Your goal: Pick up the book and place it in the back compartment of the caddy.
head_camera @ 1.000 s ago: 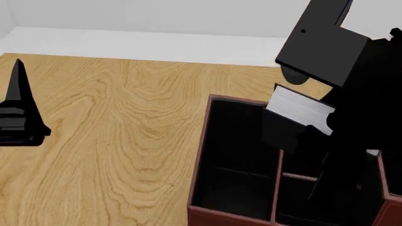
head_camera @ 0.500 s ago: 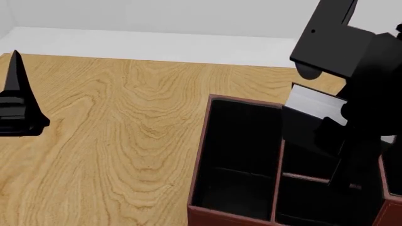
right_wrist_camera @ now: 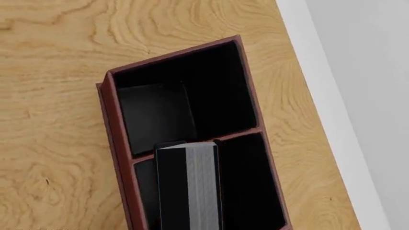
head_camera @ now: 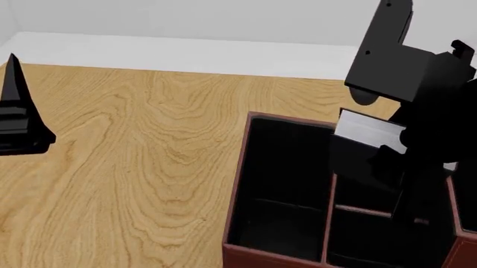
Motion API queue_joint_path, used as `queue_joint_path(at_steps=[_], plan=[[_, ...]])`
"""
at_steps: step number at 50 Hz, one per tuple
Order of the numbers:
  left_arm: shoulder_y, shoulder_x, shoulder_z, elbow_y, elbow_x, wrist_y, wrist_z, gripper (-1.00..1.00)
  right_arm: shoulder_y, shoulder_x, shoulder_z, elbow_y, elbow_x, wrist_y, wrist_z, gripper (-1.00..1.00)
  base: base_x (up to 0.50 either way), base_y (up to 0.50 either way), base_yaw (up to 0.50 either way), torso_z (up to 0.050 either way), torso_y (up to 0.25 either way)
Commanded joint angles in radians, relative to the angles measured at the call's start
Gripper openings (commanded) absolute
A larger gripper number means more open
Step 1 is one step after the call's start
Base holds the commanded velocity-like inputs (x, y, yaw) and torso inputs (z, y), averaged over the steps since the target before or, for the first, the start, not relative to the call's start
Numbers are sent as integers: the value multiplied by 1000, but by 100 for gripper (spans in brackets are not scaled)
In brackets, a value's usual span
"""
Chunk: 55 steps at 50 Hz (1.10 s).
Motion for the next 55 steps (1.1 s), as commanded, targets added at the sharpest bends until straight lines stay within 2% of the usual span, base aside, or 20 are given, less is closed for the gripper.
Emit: queue_joint_path(at_steps=[1, 47, 55], plan=[[-9, -3, 4, 0, -1, -20, -13, 100, -14, -9, -12, 35, -62, -88, -34, -100, 0, 0, 0, 0, 0], [-3, -7, 51, -40, 19, 14, -9, 100, -84, 31, -19, 31, -52, -65, 14, -100, 0, 0, 0, 0, 1], [-7, -11, 54, -27, 13, -3, -16, 100, -122, 12, -13, 73, -52, -107, 23, -100, 0, 0, 0, 0, 1]])
